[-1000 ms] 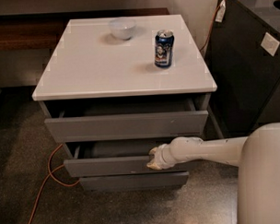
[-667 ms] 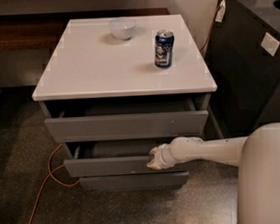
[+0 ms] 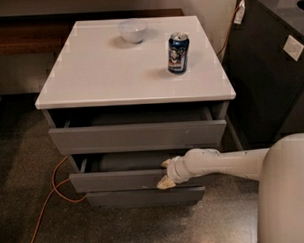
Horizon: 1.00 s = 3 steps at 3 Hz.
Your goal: Open middle drawer
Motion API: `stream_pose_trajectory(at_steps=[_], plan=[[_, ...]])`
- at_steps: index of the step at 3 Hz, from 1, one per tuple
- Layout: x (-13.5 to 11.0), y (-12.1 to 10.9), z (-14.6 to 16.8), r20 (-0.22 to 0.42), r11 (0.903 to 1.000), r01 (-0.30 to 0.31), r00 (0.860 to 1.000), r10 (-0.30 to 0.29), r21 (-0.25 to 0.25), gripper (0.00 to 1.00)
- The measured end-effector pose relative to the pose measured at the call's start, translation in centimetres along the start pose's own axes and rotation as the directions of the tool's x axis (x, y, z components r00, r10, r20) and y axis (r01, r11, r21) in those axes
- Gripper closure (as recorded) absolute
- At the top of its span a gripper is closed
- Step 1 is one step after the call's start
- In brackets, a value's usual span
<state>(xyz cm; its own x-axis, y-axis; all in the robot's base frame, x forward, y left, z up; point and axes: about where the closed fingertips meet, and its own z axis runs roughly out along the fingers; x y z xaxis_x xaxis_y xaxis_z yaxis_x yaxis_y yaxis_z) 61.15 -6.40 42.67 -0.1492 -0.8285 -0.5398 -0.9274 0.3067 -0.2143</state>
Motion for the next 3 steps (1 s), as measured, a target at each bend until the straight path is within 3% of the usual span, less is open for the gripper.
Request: stream_pose_trajectory(at_steps=[1,2,3], plan=[[-0.02,0.08,0.08,0.0,1.0,0.0,1.0,0.0,-0.002,0.0],[-0.02,0.08,0.09,0.0,1.0,0.0,1.0,0.0,-0.002,0.0],[-0.3,-0.09,0.45,0.002,0.9999,-0.01,1.0,0.01,-0.01,0.18]])
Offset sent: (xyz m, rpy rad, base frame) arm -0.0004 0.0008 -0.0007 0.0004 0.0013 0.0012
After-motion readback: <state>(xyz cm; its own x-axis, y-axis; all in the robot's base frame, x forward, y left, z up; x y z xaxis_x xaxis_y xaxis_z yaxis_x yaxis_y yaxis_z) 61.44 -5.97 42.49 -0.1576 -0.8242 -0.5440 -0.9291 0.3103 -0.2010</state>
